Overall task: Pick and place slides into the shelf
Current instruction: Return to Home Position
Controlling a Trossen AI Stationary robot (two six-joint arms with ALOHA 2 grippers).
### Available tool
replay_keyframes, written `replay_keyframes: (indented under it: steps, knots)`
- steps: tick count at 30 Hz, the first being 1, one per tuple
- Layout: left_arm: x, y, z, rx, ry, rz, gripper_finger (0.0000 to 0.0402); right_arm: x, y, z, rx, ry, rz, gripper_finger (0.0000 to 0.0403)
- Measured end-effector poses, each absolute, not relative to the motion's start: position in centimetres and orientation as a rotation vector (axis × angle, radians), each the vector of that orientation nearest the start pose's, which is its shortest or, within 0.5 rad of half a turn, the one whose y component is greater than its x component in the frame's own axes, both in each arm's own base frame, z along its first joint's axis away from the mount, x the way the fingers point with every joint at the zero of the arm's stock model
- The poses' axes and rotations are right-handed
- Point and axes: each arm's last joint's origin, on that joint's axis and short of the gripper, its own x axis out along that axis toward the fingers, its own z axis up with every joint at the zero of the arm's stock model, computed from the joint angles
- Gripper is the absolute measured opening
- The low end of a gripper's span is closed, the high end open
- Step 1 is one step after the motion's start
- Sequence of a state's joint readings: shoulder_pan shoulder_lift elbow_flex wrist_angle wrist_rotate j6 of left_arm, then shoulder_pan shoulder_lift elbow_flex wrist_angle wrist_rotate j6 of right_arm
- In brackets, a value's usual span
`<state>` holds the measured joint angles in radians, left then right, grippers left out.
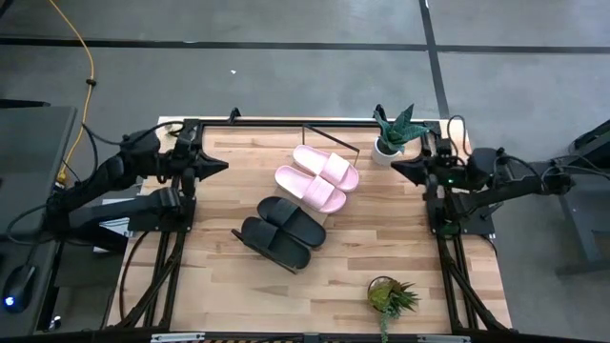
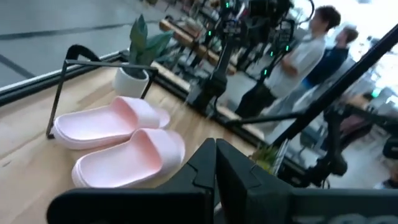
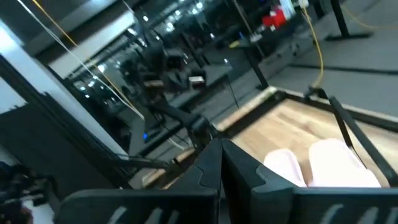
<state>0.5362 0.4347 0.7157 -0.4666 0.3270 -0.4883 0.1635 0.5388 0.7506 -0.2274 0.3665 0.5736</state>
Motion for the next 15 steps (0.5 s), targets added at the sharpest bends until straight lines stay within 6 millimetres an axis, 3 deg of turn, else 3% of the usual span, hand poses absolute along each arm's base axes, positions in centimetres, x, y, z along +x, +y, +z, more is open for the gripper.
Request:
replay_keyframes:
  steps: [15]
  knots:
    - [7.9, 3.8, 29.0, -0.535, -0.262, 0.192, 0.0, 11.1, 1.0, 35.2, 0.608, -0.064, -0.096, 0.0]
